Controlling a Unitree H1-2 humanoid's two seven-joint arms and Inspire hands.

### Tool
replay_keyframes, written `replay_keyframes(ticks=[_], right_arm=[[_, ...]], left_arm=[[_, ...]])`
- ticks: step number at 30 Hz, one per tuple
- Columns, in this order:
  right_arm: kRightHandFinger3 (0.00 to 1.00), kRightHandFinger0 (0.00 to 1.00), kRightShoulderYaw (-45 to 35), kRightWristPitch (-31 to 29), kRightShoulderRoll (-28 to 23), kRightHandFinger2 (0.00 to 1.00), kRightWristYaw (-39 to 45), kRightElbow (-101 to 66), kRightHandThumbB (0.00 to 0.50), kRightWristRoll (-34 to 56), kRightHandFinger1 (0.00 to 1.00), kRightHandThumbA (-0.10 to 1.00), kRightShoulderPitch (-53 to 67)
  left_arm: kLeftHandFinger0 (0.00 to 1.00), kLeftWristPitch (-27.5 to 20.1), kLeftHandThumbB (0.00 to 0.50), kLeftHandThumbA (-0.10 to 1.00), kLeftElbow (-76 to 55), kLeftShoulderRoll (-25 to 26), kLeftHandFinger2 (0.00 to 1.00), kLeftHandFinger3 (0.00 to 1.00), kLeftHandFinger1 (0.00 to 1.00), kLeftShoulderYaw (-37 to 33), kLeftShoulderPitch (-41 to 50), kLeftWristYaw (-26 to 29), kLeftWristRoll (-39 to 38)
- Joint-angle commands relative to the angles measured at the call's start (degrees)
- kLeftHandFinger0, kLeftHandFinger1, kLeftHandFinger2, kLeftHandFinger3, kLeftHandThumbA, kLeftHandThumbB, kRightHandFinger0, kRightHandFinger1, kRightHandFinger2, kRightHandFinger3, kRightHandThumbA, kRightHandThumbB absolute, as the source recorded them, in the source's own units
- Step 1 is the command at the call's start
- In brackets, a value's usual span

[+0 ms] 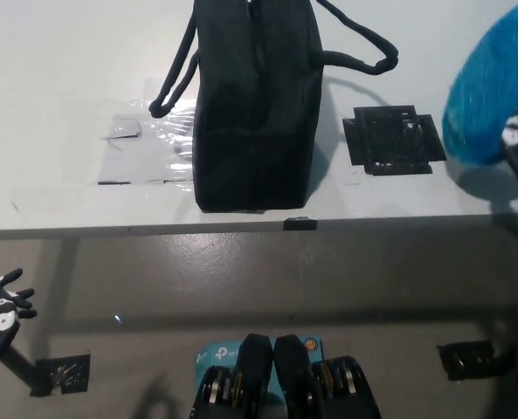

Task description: The robot uses its right hand to pick up a stack of plates kept in the middle of the desk and put it inside a bag kept next to it

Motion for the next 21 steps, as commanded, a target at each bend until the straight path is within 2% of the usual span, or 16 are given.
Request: replay_keyframes(ticks=[1, 6, 9, 11, 12, 14, 16, 19, 21], right_arm=[[0.08, 0.00, -2.2, 6.0, -1.2, 0.25, 7.0, -13.4, 0.211, 18.5, 0.00, -0.10, -15.6], [0.07, 0.00, -0.6, 4.4, -2.5, 0.27, 7.5, -13.2, 0.220, 17.1, 0.00, -0.10, -16.4], [0.12, 0.00, 0.0, 5.6, -3.1, 0.26, 7.4, -13.8, 0.232, 16.9, 0.00, -0.10, -17.8], [0.13, 0.00, 0.6, 6.6, -3.3, 0.24, 7.3, -14.5, 0.254, 16.8, 0.00, -0.10, -18.4], [0.13, 0.00, 0.9, 6.9, -3.3, 0.24, 7.3, -14.7, 0.298, 17.0, 0.00, -0.10, -18.6], [0.16, 0.00, 1.8, 7.8, -3.1, 0.24, 7.5, -15.1, 0.293, 17.3, 0.00, -0.10, -18.8], [0.13, 0.00, 3.6, 6.9, -3.1, 0.23, 8.0, -14.9, 0.265, 16.7, 0.00, -0.10, -18.7], [0.12, 0.00, 6.3, 6.9, -2.2, 0.21, 7.8, -15.3, 0.270, 15.7, 0.00, -0.10, -19.1], [0.11, 0.00, 7.7, 6.4, -2.0, 0.20, 7.3, -15.5, 0.290, 14.8, 0.00, -0.10, -19.2]], left_arm=[[0.65, -1.4, 0.018, -0.10, -3.4, 1.5, 0.85, 1.00, 0.74, -0.3, -0.1, -0.8, 0.6], [0.65, -1.8, 0.025, -0.10, -3.2, 1.7, 0.86, 1.00, 0.75, -0.3, 0.0, -1.0, 0.7], [0.65, -1.8, 0.027, -0.10, -3.1, 1.9, 0.87, 1.00, 0.75, -0.4, 0.0, -1.1, 1.0], [0.65, -1.2, 0.027, -0.10, -3.5, 1.7, 0.87, 1.00, 0.75, -0.4, 0.0, -0.9, 1.0], [0.65, -1.3, 0.021, -0.10, -3.5, 1.7, 0.87, 1.00, 0.75, -0.4, 0.0, -1.0, 1.1], [0.64, -1.3, 0.020, -0.10, -3.4, 1.8, 0.86, 1.00, 0.75, -0.4, 0.1, -1.1, 1.1], [0.63, -1.7, 0.024, -0.10, -3.3, 1.7, 0.85, 1.00, 0.73, -0.2, 0.1, -1.2, 0.9], [0.63, -1.6, 0.025, -0.10, -3.3, 1.8, 0.85, 1.00, 0.74, -0.3, 0.1, -1.4, 1.0], [0.65, -0.7, 0.026, -0.10, -3.6, 1.8, 0.87, 1.00, 0.75, -0.4, 0.0, -1.2, 1.1]])
